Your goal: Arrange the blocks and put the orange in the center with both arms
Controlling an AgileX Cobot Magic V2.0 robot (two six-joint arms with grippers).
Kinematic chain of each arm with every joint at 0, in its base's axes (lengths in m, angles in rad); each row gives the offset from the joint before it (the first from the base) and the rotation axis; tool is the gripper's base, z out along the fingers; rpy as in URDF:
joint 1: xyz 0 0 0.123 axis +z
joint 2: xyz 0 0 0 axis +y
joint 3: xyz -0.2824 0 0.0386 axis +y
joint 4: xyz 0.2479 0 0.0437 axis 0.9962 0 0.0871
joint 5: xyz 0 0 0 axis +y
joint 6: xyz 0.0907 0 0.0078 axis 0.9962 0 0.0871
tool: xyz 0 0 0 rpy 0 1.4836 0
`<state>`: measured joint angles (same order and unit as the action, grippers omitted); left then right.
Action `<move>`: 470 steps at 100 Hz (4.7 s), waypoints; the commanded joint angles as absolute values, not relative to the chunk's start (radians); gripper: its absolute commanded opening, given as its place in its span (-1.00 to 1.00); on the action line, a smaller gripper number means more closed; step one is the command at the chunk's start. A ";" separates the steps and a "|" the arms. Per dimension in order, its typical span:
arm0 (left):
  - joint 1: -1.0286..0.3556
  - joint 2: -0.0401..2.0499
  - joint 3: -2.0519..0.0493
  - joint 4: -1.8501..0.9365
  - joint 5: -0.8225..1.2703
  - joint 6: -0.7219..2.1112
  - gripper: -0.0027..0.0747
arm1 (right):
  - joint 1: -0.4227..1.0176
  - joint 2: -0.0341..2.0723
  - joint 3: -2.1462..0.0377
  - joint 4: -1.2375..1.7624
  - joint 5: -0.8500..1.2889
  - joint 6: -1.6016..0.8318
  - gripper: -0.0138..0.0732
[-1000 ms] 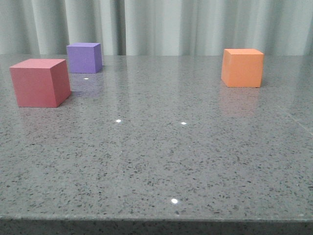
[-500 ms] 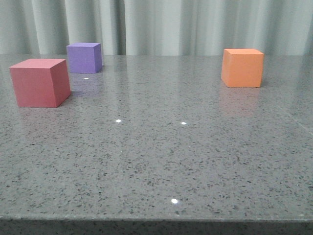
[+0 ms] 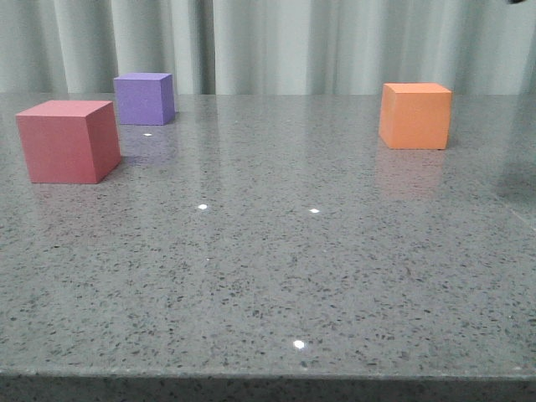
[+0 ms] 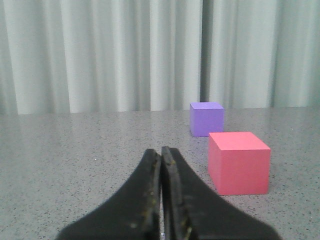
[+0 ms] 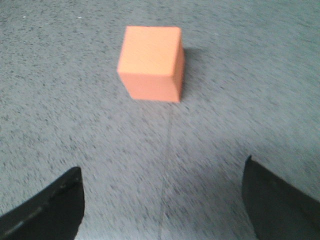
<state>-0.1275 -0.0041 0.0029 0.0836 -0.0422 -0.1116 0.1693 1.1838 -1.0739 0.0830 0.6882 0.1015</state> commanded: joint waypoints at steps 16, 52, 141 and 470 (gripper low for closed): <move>-0.128 -0.039 0.044 0.078 -0.123 -0.112 -0.98 | 0.205 1.431 -1.344 0.091 0.643 0.095 0.77; -0.128 -0.039 0.044 0.078 -0.123 -0.112 -0.98 | 0.205 1.696 -1.593 0.042 0.736 0.095 0.77; -0.128 -0.039 0.044 0.078 -0.123 -0.112 -0.98 | 0.302 1.811 -1.777 0.087 0.833 0.102 0.12; -0.128 -0.039 0.044 0.078 -0.123 -0.112 -0.98 | 0.062 0.645 -0.625 -0.146 0.265 0.189 0.61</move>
